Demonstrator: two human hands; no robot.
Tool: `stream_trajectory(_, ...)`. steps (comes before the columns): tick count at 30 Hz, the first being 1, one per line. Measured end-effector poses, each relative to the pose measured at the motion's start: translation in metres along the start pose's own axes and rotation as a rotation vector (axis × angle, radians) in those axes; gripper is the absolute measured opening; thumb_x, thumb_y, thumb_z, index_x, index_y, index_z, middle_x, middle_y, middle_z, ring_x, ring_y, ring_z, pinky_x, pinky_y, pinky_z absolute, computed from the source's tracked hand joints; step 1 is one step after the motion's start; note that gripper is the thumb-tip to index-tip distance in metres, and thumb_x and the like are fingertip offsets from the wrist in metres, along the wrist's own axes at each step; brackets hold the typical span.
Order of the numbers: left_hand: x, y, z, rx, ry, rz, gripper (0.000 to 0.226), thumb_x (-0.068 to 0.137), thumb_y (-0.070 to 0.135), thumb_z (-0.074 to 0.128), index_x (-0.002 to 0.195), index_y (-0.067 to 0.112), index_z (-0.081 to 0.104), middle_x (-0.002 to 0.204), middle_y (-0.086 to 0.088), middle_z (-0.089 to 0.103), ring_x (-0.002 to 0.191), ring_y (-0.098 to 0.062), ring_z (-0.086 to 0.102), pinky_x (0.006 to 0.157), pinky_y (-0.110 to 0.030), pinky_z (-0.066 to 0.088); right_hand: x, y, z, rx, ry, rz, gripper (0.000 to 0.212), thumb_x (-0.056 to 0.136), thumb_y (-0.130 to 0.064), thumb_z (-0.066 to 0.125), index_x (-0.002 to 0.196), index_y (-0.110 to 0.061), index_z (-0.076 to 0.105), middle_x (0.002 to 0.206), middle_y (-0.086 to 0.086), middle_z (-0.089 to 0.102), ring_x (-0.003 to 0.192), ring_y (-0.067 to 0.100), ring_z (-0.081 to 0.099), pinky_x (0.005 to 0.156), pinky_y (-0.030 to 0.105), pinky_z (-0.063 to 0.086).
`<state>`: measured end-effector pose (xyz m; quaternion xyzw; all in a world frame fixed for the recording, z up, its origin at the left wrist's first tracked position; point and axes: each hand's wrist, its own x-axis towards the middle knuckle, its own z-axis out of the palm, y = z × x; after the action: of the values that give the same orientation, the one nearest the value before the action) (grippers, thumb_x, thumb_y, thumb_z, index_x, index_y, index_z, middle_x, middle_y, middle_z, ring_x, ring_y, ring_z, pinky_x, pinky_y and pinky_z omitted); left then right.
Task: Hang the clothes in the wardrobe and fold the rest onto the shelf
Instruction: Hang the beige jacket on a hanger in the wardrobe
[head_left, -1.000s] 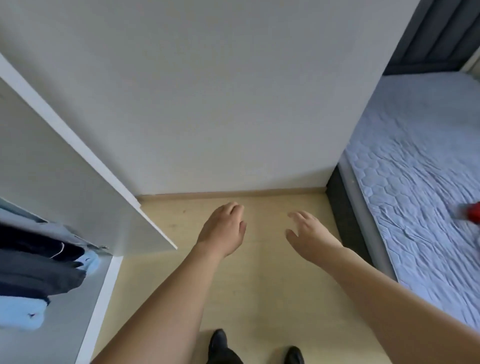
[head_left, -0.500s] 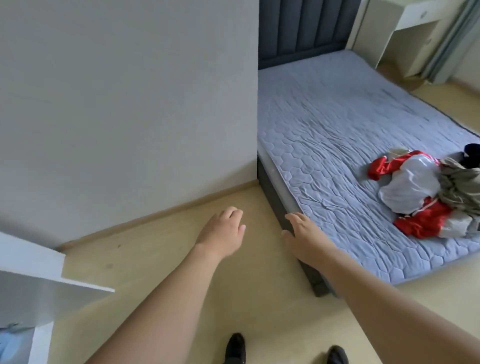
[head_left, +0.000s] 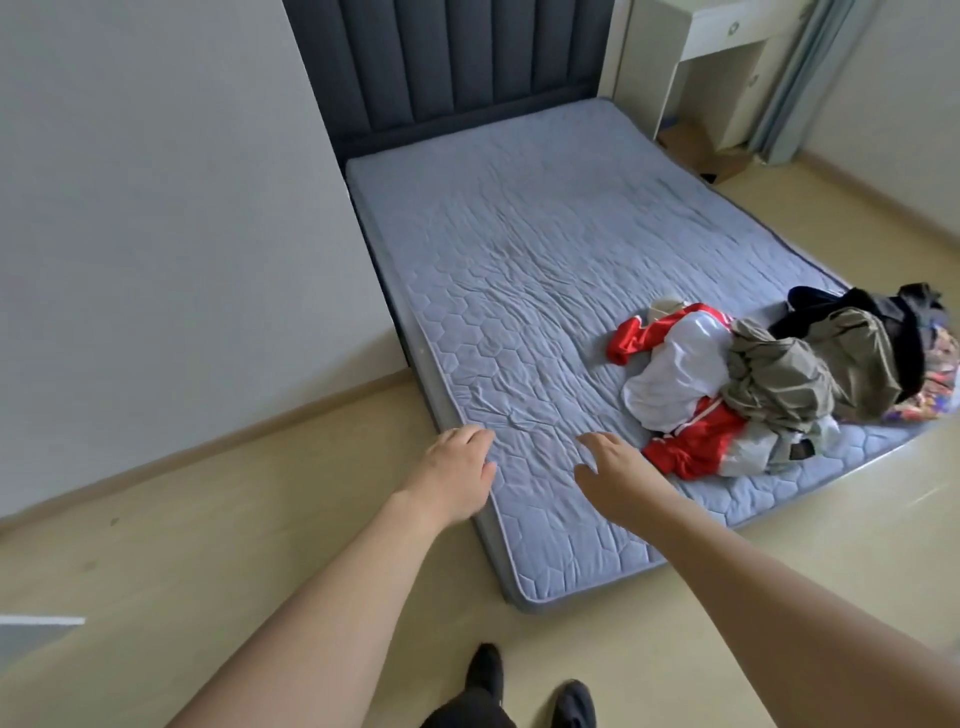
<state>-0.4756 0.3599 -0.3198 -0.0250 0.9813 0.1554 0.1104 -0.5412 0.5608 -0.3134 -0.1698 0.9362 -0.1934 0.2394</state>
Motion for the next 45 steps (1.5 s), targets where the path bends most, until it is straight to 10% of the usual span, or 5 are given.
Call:
stream_trajectory(26, 0.305, 0.313, 0.068, -0.143, -0.097, -0.108, 0.039, 0.098, 0.025, 0.041, 0.135, 0.013, 0.046, 0.14, -0.003, 0.044, 0.128, -0.021, 0.043, 0.105, -0.033, 0.036, 0.128, 0.398, -0.236, 0.021, -0.027, 0.116, 0.04, 0.086, -0.008, 0.047, 0.126, -0.004, 0.052, 0.128, 0.01, 0.051, 0.124, 0.027, 0.045, 0.098, 0.029, 0.036)
stream_trajectory(45, 0.675, 0.502, 0.223, -0.306, -0.259, -0.233, 0.035, 0.094, 0.02, 0.044, 0.127, 0.021, 0.054, 0.137, 0.006, 0.046, 0.122, -0.018, 0.047, 0.101, -0.031, 0.039, 0.406, 0.749, -0.322, -0.122, -0.241, 0.194, 0.05, 0.084, -0.009, 0.045, 0.134, -0.007, 0.044, 0.138, 0.01, 0.044, 0.127, 0.03, 0.043, 0.103, 0.033, 0.038)
